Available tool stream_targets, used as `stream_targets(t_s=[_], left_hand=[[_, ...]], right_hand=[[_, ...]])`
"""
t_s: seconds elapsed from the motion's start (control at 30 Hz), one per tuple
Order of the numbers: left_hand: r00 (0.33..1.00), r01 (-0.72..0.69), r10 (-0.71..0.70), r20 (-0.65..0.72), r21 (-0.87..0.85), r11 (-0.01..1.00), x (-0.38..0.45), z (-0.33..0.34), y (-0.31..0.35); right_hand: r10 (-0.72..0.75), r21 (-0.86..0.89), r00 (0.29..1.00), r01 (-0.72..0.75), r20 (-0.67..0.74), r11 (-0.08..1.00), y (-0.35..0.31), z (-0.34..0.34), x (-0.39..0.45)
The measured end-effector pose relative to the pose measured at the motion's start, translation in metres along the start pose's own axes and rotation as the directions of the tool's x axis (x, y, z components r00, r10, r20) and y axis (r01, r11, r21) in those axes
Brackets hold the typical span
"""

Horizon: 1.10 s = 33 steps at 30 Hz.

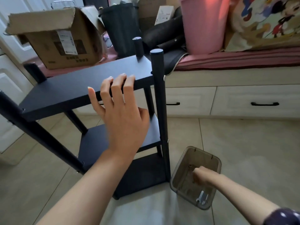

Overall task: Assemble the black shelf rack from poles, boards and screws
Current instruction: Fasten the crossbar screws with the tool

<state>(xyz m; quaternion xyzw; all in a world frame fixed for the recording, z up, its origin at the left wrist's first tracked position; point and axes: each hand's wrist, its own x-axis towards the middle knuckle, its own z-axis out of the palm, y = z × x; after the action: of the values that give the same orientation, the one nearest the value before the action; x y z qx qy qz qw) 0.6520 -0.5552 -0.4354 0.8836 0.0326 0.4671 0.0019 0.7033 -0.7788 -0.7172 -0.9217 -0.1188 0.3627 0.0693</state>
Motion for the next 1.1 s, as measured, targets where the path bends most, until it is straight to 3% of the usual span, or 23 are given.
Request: stream_targets(t_s=[0.27, 0.5, 0.97, 1.1], left_hand=[[0.999, 0.007, -0.006, -0.033, 0.033, 0.999, 0.001, 0.003, 0.001], [0.999, 0.004, -0.004, -0.036, 0.004, 1.0, -0.001, 0.003, 0.001], [0.999, 0.037, -0.037, -0.026, -0.029, 0.999, 0.001, 0.001, 0.005], [0.999, 0.037, -0.037, -0.025, -0.021, 0.999, 0.0, 0.0, 0.006]], right_hand=[[0.017, -0.205, 0.997, 0.0, 0.079, 0.979, 0.004, 0.042, 0.039], [0.024, -0.472, 0.988, 0.05, 0.149, 0.88, 0.006, 0.068, 0.059], [-0.067, -0.53, 0.996, 0.092, 0.066, 0.843, 0.013, 0.067, 0.056], [-0.033, -0.582, 0.997, 0.07, 0.073, 0.81, 0.011, 0.069, 0.056]])
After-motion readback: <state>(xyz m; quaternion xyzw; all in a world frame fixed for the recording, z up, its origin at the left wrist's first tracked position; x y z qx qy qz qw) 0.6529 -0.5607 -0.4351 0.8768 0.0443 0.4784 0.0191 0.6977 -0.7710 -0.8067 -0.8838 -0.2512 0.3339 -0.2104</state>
